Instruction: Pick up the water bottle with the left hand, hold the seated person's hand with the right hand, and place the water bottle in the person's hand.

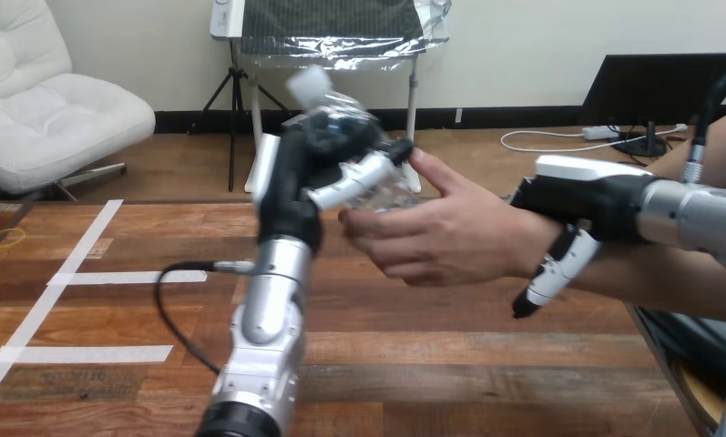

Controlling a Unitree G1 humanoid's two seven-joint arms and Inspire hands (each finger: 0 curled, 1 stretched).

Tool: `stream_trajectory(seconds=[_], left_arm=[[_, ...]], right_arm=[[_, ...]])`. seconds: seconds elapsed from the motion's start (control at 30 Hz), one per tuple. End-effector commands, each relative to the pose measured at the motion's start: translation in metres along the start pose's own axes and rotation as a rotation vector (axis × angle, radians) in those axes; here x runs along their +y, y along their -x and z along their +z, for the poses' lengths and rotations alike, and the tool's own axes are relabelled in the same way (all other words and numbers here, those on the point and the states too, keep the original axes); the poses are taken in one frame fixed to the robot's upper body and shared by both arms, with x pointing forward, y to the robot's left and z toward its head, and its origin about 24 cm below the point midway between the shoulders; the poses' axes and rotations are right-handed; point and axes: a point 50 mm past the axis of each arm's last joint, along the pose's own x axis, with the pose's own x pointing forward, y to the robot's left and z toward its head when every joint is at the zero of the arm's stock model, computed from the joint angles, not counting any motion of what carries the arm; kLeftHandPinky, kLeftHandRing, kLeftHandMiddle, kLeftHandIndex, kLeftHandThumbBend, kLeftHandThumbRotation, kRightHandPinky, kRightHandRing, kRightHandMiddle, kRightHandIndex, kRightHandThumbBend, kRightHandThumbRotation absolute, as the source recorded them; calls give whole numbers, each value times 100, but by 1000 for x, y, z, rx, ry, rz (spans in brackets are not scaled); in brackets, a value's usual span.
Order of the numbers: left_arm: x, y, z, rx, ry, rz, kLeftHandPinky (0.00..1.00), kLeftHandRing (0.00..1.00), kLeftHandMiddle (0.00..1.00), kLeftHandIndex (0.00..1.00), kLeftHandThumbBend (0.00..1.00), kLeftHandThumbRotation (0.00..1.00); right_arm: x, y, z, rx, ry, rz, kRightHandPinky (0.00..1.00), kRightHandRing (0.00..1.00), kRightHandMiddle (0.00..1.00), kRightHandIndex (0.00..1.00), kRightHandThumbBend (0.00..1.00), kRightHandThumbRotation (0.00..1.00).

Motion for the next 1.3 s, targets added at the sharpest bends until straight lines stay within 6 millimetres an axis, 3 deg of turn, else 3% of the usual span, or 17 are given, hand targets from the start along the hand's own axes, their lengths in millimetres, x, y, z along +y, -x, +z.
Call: stream_trajectory(seconds=[0.0,0.9,1.27], left_arm=[[-20,-20,34,-135,6,-69,28,32,38,42,67,0],[-53,-15,31,-67,96,-200,29,33,38,42,68,0],[-56,-11,31,-59,94,-221,28,33,38,42,68,0]], right_arm=[[-12,-4,13,-25,5,-38,21,29,37,36,85,0],[-11,-14,22,-33,16,-30,23,30,37,34,85,0],[-10,-14,20,-19,12,-21,23,30,38,34,84,0]])
